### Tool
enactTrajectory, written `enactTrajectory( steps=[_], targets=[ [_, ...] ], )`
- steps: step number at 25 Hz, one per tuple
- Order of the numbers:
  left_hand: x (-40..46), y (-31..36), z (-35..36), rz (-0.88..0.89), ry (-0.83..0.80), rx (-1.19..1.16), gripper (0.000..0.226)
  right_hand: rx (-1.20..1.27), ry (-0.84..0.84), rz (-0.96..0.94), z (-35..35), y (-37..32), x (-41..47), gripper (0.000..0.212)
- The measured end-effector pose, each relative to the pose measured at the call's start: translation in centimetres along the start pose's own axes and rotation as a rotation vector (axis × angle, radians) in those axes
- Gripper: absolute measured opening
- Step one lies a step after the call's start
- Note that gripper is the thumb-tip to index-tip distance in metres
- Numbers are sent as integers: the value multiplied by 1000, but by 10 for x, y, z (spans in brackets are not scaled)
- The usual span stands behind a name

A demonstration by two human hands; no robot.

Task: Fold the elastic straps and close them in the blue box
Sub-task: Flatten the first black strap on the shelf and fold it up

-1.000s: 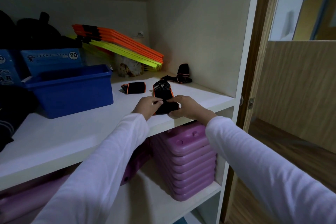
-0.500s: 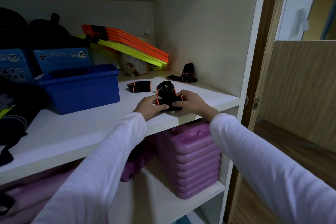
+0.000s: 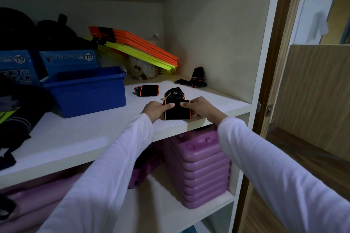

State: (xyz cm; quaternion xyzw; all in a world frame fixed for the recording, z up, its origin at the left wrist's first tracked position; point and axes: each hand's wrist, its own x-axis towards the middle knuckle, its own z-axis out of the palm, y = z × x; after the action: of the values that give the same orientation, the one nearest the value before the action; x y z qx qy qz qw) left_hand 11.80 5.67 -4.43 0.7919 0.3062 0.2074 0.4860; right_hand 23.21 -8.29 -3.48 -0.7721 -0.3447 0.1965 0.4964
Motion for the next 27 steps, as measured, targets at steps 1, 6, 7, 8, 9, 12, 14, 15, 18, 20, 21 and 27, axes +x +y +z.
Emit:
enactTrajectory(
  steps=[1,6,7,8,9,12,14,15,18,20,21,27],
  targets=[
    [2,0,1,-13,5,7,44,-7,10,12,0,0,1,32],
    [9,-1,3,-28,31,27,48,-73,64,58,3,-2,5,41],
    [9,-2,3,-17,29,23,47,-79,78,67,3,-3,5,42],
    [10,-2,4,1,21,15,44,-82,93,75,3,-3,5,42],
    [11,-5,5,16,27,12,40,-82,108,81,4,-3,5,42],
    [20,-13,7,16,54,8,46,-124,155,65,7,-3,7,46],
    [22,-12,10,21,54,36,44,-251,186,22,8,-2,7,48],
    [16,-7,11,25,59,53,41,-315,209,-8,9,-1,6,44],
    [2,5,12,74,129,184,28,-349,285,-133,12,3,2,37],
    [2,8,13,188,168,211,24,-438,286,-311,14,4,1,26],
    [2,10,14,245,171,234,22,-500,270,-395,15,5,1,20],
    [-4,11,13,306,107,398,32,-537,79,-450,9,6,-10,35]
  ],
)
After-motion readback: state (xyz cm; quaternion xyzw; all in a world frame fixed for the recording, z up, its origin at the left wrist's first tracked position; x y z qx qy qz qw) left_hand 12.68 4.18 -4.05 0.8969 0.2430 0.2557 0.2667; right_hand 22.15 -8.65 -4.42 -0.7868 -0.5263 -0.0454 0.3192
